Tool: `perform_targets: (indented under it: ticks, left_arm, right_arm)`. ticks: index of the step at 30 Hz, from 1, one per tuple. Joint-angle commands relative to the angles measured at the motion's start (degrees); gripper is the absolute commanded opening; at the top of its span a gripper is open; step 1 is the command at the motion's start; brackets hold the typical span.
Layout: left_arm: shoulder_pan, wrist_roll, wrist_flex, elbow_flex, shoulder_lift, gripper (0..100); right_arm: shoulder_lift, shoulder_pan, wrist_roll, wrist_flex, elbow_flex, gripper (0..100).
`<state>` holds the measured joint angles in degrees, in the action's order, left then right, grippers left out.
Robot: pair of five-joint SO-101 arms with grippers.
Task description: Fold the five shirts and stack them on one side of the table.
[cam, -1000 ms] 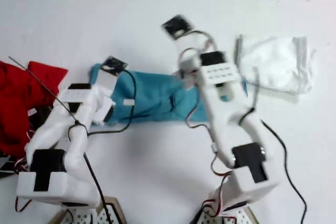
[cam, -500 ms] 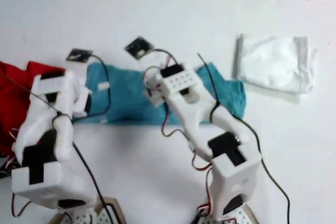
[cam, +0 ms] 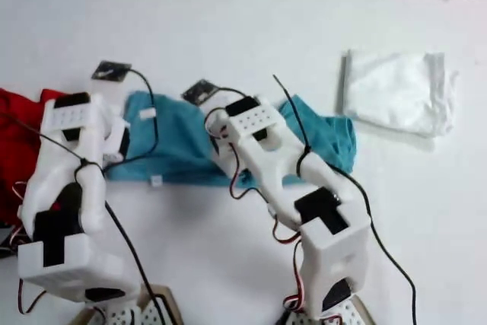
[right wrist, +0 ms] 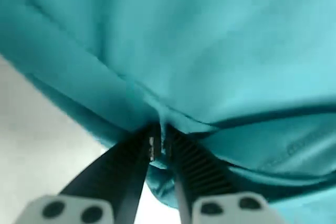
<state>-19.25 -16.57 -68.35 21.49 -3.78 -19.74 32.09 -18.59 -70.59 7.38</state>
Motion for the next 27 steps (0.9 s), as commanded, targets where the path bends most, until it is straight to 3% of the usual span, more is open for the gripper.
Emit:
perform_targets:
  ticks: [1, 7, 12, 15, 19, 27]
  left_arm:
    - [-0.6, 0.4, -2.7, -6.2, 0.6, 3]
    - [-0.2, 0.4, -2.7, -7.8, 0.4, 3]
    - [3.2, 2.3, -2.9, -7.8, 0.4, 3]
    - [6.5, 4.4, -3.0, -7.8, 0.4, 3]
    - [11.0, 6.0, -2.6, -7.8, 0.4, 3]
    - [13.4, 6.2, -0.5, -7.7, 0.4, 3]
  right_arm:
    - [7.3, -0.1, -0.4, -3.2, -1.9, 2.0]
    - [12.9, -2.7, -2.2, -1.2, -2.0, 2.1]
    - [18.7, -10.5, -2.4, 0.0, -2.1, 2.4]
    - [21.7, -14.2, -2.7, -4.0, -1.9, 2.4]
    - [22.3, -14.5, -9.3, -10.8, 0.8, 2.2]
    - [19.6, -15.1, -10.5, 3.5, 9.1, 2.3]
